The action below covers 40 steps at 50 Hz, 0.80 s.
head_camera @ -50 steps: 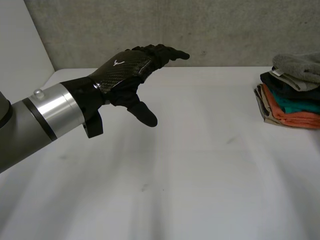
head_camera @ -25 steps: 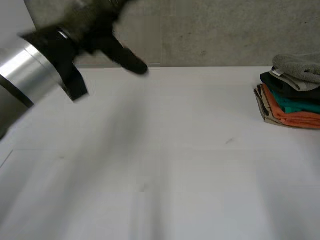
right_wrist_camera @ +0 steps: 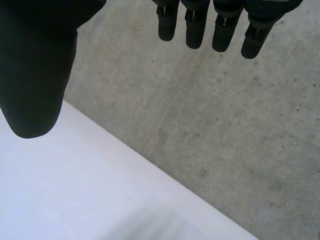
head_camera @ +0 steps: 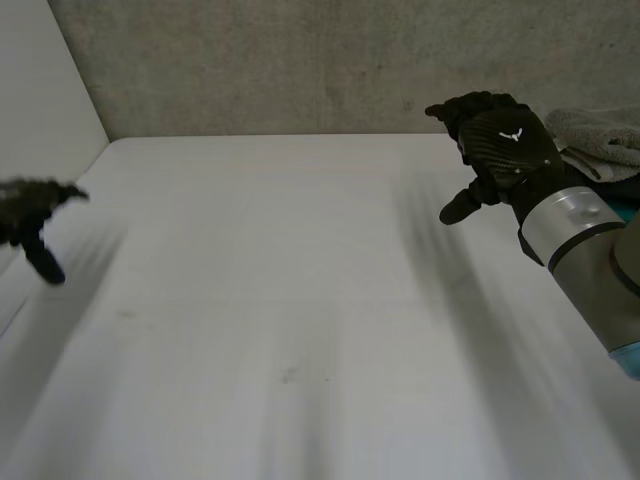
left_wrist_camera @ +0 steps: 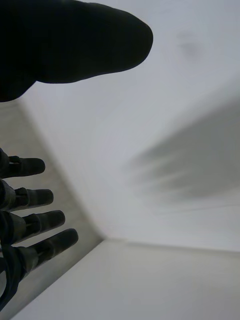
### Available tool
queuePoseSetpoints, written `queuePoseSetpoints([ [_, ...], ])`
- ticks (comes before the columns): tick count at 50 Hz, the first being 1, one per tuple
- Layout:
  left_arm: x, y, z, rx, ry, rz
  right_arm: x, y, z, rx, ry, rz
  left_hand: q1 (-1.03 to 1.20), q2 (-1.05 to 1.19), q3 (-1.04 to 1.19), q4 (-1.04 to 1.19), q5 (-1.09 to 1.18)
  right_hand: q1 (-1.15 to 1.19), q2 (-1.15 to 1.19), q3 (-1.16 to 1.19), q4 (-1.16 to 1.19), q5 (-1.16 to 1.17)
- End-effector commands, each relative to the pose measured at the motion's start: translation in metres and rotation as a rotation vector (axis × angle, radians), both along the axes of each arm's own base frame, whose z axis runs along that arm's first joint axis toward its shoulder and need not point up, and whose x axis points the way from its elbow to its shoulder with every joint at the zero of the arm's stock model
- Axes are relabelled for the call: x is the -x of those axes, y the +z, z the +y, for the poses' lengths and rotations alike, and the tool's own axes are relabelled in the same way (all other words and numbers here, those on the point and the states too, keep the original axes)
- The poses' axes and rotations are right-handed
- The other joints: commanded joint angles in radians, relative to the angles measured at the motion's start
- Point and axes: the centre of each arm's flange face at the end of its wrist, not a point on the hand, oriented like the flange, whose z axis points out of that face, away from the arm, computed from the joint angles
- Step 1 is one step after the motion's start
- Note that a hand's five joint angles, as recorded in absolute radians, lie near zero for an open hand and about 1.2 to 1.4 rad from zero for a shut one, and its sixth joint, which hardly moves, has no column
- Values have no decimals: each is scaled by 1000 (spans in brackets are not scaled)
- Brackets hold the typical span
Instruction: Fold the laundry.
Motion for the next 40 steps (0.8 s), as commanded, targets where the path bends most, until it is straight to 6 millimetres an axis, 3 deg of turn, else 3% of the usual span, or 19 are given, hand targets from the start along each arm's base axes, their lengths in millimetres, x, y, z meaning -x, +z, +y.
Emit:
queuePoseSetpoints([
  [1, -20, -59, 3, -215, -108, -248, 1, -2, -6, 50, -45, 33, 9, -28, -36, -27, -50, -55, -33, -33, -34, -48],
  [3, -25, -70, 3, -250, -131, -302, 0, -3, -7, 54, -50, 34, 9, -28, -36, -27, -50, -55, -33, -33, -34, -48],
  [8, -27, -72, -11, -200, -109, -307, 0, -7, -8, 45, -48, 36, 9, -28, -36, -27, -50, -55, -33, -33, -34, -48],
  [15, -22, -56, -49, 69, 48, -128, 0, -13, -10, 33, -64, 41, 9, -28, -36, -27, -50, -55, -33, -33, -34, -48],
  [23, -14, -35, -57, 221, 144, -79, 9, -13, -20, 43, -121, 32, 9, -28, -36, -27, -50, -55, -33, -33, -34, -48],
  [31, -7, -15, -44, 224, 161, -3, 15, -4, -24, 64, -143, 24, 9, -28, -36, -27, -50, -55, -33, -33, -34, -48],
  [35, 14, 3, -22, 191, 98, 110, 18, 8, -24, 88, -151, 4, 9, -28, -36, -27, -50, -55, -33, -33, -34, -48],
  [40, 50, 47, 17, 205, -24, 288, 25, 32, -23, 77, -161, -46, 9, -28, -36, -27, -50, -55, -33, -33, -34, -48],
])
